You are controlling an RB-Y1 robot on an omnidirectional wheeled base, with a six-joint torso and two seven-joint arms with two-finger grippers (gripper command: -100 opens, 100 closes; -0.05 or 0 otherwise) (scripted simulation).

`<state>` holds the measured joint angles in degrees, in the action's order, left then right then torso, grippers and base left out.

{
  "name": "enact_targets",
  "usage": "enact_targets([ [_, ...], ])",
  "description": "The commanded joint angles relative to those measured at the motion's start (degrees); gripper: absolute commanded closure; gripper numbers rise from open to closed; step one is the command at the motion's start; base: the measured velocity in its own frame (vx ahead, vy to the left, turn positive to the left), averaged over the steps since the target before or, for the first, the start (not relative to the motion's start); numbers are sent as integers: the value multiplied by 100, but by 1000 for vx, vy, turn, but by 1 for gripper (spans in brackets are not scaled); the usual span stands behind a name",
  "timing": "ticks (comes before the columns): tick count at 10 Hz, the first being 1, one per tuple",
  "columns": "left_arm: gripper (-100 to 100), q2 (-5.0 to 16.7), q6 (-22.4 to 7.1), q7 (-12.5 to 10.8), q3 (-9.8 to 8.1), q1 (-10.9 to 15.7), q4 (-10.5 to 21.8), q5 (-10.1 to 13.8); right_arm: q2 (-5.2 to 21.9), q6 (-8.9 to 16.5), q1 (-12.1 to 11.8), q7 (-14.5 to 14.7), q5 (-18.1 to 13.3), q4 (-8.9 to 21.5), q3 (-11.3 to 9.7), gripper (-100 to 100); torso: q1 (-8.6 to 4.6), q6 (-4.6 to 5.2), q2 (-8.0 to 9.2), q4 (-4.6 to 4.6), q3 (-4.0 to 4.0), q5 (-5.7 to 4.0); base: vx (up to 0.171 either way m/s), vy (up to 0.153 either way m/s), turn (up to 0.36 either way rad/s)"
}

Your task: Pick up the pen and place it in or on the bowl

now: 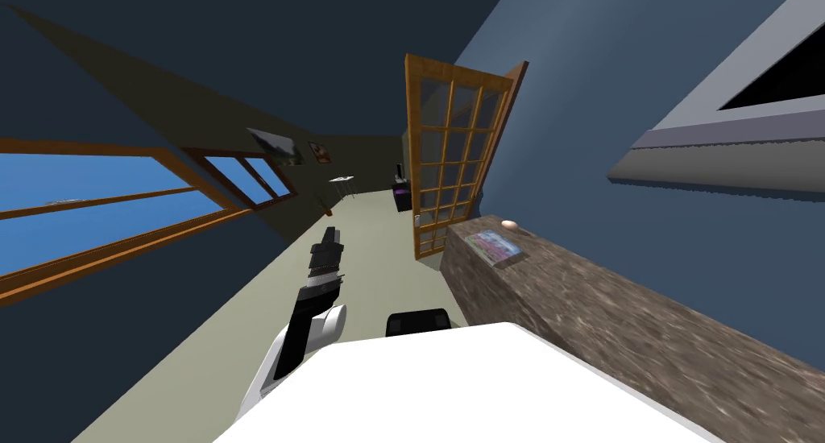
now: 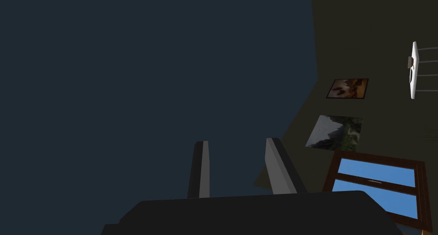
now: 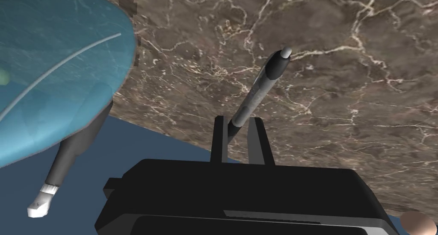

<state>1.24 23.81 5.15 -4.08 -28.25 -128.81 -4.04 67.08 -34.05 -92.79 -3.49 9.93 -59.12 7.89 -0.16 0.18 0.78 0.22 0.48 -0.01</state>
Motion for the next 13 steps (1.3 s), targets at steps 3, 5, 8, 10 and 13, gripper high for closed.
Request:
enact_targets([
  [3,0,0,0,0,-1,-1,0,0,-62,-398,-406,-186,193,114,111,100,-14,11,5,1,3,-6,-99,-107,-248],
  [5,0,0,0,0,0,-1,0,0,-98,-631,-565,-306,291,209,123,100,-7,6,0,1,1,-7,-71,-104,-266],
  [8,0,0,0,0,0,0,0,0,-147,-909,-742,-458,410,322,127,100,0,-2,-12,0,-5,-7,-57,-92,-201],
  [10,0,0,0,0,-1,-1,0,0,-188,-1071,-828,-554,479,394,120,100,8,12,-18,-2,-9,-5,-28,-82,-248],
  [13,0,-1,0,0,1,0,0,0,-184,-985,-862,-508,469,309,148,-100,30,-8,-45,-6,-24,-4,-6,-12,-10],
])
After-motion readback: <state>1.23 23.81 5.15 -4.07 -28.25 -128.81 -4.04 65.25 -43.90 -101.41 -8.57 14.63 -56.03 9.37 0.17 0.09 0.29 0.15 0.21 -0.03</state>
